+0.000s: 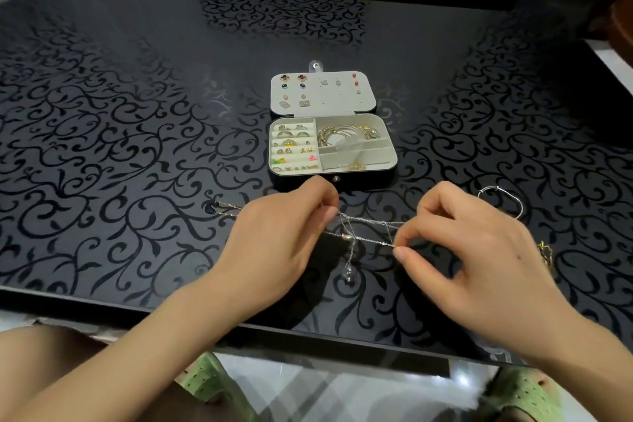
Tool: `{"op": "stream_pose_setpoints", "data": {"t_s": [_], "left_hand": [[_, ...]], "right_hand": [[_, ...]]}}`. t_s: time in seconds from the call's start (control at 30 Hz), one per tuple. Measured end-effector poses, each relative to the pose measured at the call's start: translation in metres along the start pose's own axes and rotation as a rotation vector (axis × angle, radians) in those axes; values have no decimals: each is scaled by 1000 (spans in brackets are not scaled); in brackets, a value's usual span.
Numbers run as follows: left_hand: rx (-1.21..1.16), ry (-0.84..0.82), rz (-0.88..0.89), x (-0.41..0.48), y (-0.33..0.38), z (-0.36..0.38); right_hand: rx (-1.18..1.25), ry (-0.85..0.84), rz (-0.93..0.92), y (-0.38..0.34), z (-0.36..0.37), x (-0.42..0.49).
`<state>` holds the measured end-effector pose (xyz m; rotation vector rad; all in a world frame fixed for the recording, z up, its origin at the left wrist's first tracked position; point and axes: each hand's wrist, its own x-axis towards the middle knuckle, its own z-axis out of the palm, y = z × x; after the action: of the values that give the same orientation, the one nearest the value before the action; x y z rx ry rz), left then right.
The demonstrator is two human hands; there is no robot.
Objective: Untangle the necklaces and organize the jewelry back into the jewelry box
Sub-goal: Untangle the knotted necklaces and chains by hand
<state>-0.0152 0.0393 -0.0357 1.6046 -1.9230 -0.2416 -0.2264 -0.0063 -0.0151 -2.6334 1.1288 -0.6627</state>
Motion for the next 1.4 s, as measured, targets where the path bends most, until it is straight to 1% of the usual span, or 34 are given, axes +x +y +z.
{"op": "stream_pose_setpoints", "data": {"t_s": [0.17,0.3,0.43,0.63,0.73,0.87,1.0,1.1,1.17,1.23,1.3,1.4], "left_hand": [[28,-116,-92,6,-15,28],[42,-93,-111,11,-16,32],[64,-104,-120,11,-15,34],[59,-137,-141,14,-18,32],[56,-142,-142,17,-18,33],[37,-145,-153,18,-20,34],[25,-146,-171,18,-21,34],[24,-155,-188,18,-20,32],[28,-157,-188,17,-20,32],[24,-160,-190,16,-19,32],[20,-161,-192,16,-18,32],[28,-156,-192,17,-18,32]], "right_hand": [[-118,-48,19,18,34,7],[-147,-45,46,21,42,9],[-173,-55,86,19,43,7],[-270,-23,121,8,38,3],[-224,-3,100,-4,41,1],[-182,-69,86,-14,57,3],[-39,-92,159,-18,65,1],[158,-144,286,-19,59,3],[221,-159,332,-18,55,2],[234,-131,353,-17,52,2],[187,-109,349,-17,52,3],[89,-136,337,-21,58,6]]}}
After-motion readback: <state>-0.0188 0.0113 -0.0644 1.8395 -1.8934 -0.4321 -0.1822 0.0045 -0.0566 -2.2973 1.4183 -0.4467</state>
